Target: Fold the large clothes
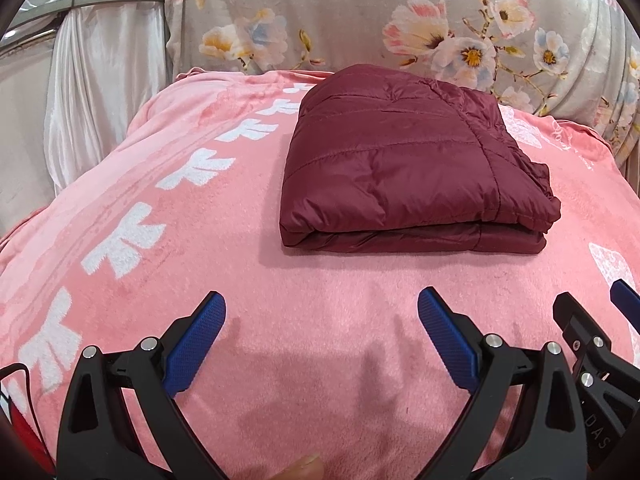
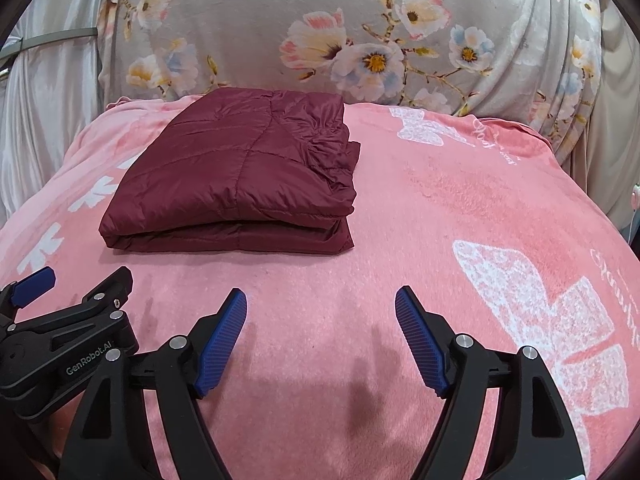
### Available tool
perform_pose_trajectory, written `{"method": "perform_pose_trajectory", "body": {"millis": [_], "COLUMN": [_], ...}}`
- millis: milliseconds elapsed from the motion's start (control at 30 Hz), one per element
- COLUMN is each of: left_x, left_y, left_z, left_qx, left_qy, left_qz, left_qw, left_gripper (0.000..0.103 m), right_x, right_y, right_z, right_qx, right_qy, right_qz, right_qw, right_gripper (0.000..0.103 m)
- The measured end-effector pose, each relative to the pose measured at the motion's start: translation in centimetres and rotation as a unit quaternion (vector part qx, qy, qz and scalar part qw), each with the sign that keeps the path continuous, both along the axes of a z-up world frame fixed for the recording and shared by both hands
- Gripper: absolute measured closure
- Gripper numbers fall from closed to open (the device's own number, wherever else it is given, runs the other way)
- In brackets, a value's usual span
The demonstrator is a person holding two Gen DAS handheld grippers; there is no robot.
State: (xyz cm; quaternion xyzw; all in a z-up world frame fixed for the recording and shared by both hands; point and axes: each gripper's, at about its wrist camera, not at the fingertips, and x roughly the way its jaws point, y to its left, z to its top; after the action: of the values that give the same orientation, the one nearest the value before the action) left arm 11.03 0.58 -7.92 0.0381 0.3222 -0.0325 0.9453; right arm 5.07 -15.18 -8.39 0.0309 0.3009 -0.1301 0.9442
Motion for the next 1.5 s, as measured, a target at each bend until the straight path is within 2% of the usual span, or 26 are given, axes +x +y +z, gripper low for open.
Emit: {"method": "perform_pose_trajectory", "body": {"millis": [1500], "left_x": [-0.42], "left_y": [-0.41], "left_z": [0.54], "left_qx": [0.008], "left_qy": [-0.014], "left_qz": [-0.005], "left_qw": [0.9999], "left_gripper": [0.009], "right_x": [-0.13], "right_y": [0.45], "right_z": [0.04], "right_qx": [-0.006], "right_qy": [0.0], "right_qz": [-0.003], "right_qw": [1.0], "right_gripper": [0.027]}}
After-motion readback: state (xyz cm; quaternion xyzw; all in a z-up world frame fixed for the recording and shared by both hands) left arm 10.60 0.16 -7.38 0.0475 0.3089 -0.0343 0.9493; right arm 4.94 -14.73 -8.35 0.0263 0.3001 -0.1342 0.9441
